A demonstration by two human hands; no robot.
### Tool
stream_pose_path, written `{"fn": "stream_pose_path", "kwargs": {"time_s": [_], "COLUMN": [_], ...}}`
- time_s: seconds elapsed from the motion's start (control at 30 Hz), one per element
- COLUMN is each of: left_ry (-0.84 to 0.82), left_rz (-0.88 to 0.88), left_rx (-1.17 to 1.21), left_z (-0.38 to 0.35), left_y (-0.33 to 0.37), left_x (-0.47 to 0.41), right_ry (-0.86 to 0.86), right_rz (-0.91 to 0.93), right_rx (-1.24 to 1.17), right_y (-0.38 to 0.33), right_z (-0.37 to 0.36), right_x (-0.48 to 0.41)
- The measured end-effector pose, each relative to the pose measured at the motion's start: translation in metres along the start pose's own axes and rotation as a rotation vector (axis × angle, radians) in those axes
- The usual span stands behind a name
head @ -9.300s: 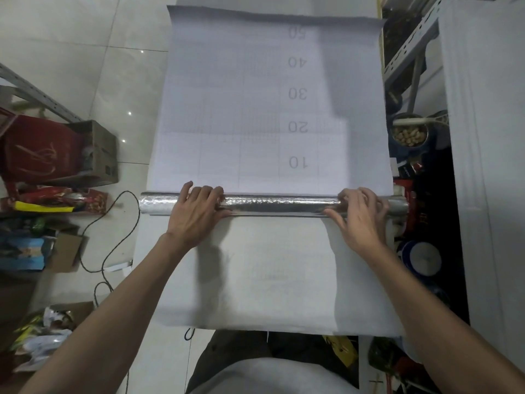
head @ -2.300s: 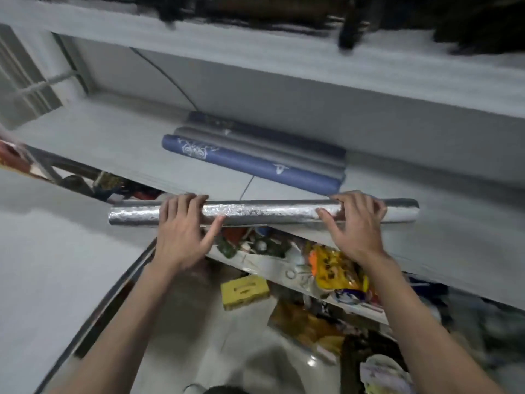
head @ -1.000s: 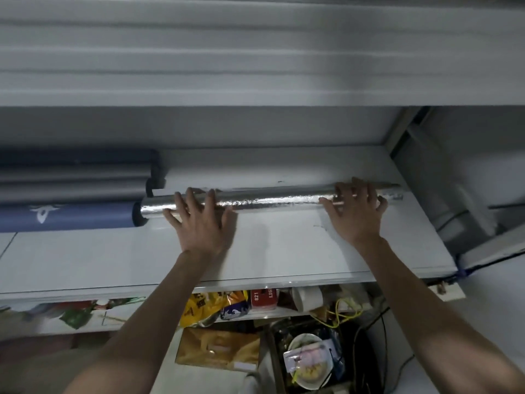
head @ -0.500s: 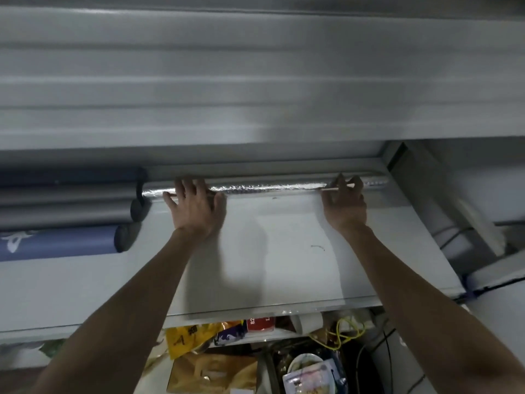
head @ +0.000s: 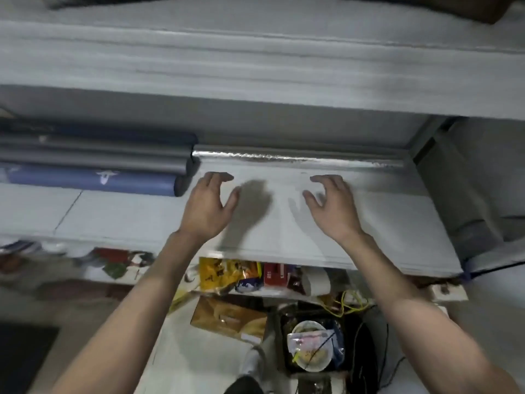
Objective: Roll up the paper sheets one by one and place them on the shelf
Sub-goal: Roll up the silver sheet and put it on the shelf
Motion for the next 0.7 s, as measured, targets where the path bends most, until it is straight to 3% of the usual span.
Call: {"fn": "stream_pose_path", "kwargs": {"time_s": [0.23, 0.43, 0.57, 0.7], "left_ry": [0.165, 0.298, 0.343, 0.439], "left_rz": [0.243, 0.553, 0.715, 0.876], "left_rx": [0.070, 0.104, 0.105, 0.105], "left_z": [0.067, 0.095, 0.109, 0.133], "left_y": [0.016, -0.004, -0.027, -0.056], "left_x": [0.179, 0.321, 0.390, 0.462], "right_ry": [-0.198, -0.367, -0.542, -0.654], "right_rz": [0.010, 0.058, 0.072, 0.215], "right_rx": [-0.257, -0.240, -0.307, -0.379], "right_y": [-0.031, -0.046, -0.094, -0.184], "right_z": [-0.028, -0.069, -0.117, -0.167], "right_x": [0.134, 0.218, 0.249, 0.269]}}
Point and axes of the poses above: each hand's wrist, its own x-axis away from the middle knuckle, its own z-axis out of the back of the hand, y = z × x, the point moved 8 cm from there along -x, towards the middle knuckle, and after that the axes turned 3 degrees about -z, right-handed, at the moved point
